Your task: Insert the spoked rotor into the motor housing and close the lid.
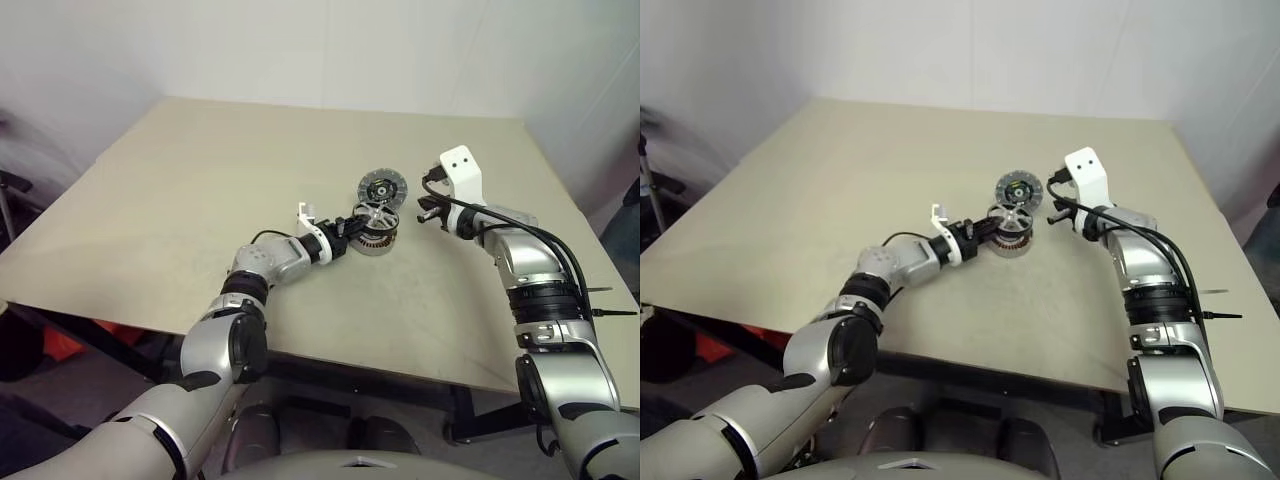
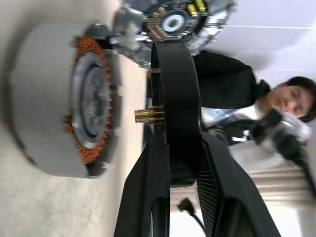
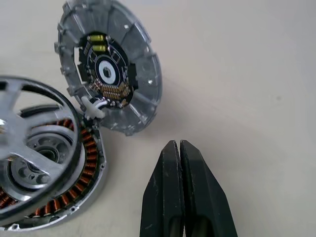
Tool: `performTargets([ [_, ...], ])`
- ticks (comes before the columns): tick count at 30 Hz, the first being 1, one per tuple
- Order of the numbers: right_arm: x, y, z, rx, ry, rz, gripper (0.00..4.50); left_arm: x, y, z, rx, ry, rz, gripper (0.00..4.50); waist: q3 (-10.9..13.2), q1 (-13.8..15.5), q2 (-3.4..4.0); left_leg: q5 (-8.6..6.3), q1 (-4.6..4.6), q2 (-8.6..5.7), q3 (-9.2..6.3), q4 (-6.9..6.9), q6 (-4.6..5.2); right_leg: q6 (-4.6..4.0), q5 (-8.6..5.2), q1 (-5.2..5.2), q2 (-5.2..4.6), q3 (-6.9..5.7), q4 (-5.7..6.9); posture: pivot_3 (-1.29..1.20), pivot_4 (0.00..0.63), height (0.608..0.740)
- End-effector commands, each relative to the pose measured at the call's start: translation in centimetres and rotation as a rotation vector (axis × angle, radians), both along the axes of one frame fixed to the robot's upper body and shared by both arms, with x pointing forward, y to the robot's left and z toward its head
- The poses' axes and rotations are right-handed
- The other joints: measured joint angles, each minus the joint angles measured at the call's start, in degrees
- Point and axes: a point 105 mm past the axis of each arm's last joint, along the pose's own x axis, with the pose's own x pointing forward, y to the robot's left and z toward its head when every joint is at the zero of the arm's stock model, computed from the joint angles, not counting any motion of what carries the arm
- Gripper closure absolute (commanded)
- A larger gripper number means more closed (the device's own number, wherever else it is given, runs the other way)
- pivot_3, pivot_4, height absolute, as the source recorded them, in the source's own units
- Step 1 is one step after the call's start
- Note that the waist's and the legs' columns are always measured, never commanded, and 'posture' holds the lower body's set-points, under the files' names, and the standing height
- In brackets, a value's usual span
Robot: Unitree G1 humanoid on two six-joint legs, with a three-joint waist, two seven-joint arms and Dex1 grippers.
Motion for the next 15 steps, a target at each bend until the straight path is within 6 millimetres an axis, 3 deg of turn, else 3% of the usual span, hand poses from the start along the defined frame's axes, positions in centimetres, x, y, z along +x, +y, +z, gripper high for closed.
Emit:
performTargets([
  [1, 0.03, -0.35, 2.06, 0.001, -0.067, -0.009, 4.5, 0.68, -0.31, 1.46, -0.014, -0.051, 0.008, 4.06, 0.0, 0.02, 0.0, 0.0, 0.0, 0.0, 0.0, 0.0, 0.0, 0.0, 0.0, 0.0, 0.0, 0.0, 0.0, 0.0, 0.0, 0.74],
  [15, 0.1, 0.02, 2.27, 0.005, -0.076, 0.002, 4.5, 0.72, -0.89, 0.65, 0.026, -0.042, 0.011, 4.06, 0.0, 0.04, 0.0, 0.0, 0.0, -0.01, -0.01, 0.0, 0.0, -0.01, 0.0, 0.0, -0.03, -0.01, 0.01, 0.0, 0.0, 0.74],
])
